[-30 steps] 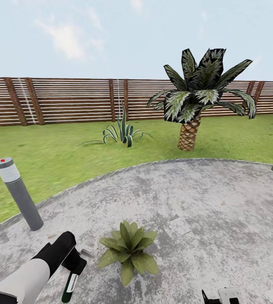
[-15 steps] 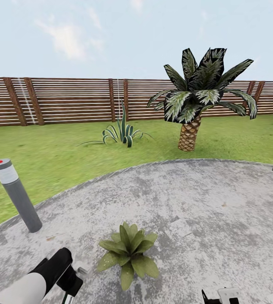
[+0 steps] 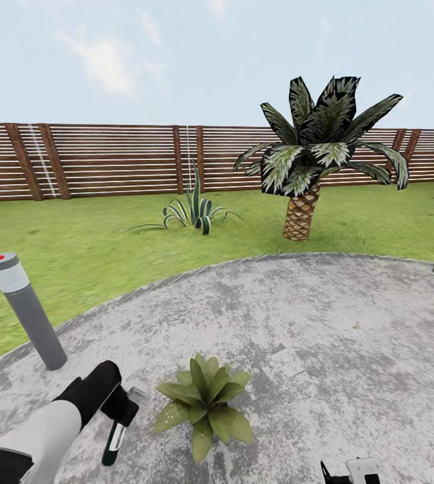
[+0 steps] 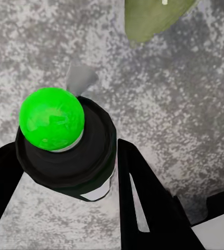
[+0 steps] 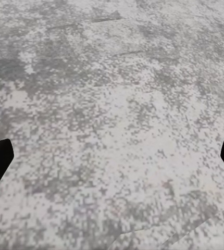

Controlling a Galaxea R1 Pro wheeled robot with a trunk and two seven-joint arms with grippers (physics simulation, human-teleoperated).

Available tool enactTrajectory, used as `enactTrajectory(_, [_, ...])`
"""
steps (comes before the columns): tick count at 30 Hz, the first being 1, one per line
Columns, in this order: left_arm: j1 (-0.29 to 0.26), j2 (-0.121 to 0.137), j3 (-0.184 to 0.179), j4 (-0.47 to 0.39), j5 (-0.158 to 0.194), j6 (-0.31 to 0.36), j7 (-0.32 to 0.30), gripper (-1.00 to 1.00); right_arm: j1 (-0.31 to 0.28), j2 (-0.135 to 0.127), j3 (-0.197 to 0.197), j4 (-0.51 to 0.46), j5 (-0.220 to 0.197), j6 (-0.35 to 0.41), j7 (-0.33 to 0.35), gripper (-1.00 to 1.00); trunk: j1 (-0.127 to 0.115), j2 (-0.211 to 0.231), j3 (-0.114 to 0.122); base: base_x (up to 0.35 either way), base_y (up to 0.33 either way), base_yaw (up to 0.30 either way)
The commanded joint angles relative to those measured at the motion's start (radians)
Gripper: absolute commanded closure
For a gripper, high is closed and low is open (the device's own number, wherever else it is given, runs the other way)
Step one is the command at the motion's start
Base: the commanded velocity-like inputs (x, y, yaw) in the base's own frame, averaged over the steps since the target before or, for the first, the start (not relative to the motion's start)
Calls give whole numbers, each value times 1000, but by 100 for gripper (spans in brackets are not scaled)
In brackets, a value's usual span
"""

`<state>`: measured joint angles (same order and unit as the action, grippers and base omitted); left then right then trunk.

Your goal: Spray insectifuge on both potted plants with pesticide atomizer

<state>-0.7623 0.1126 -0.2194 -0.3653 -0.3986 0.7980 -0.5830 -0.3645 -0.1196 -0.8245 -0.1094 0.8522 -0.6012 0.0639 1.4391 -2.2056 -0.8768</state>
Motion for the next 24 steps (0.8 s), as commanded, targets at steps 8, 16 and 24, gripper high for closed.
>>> enactTrajectory(8, [-28,9,-11,9,-18,11,-9,100,-1,0,-8,-1,3,-3,7,-100,0,0,-1,0,0,0])
enactTrajectory(16, [57,30,-5,46,-92,-7,-11,100,-1,0,-8,0,5,-3,7,-100,0,0,-1,0,0,0])
enactTrajectory(24, [58,14,4,31,-87,-8,-6,100,-1,0,-8,-1,5,-3,7,-100,0,0,-1,0,0,0])
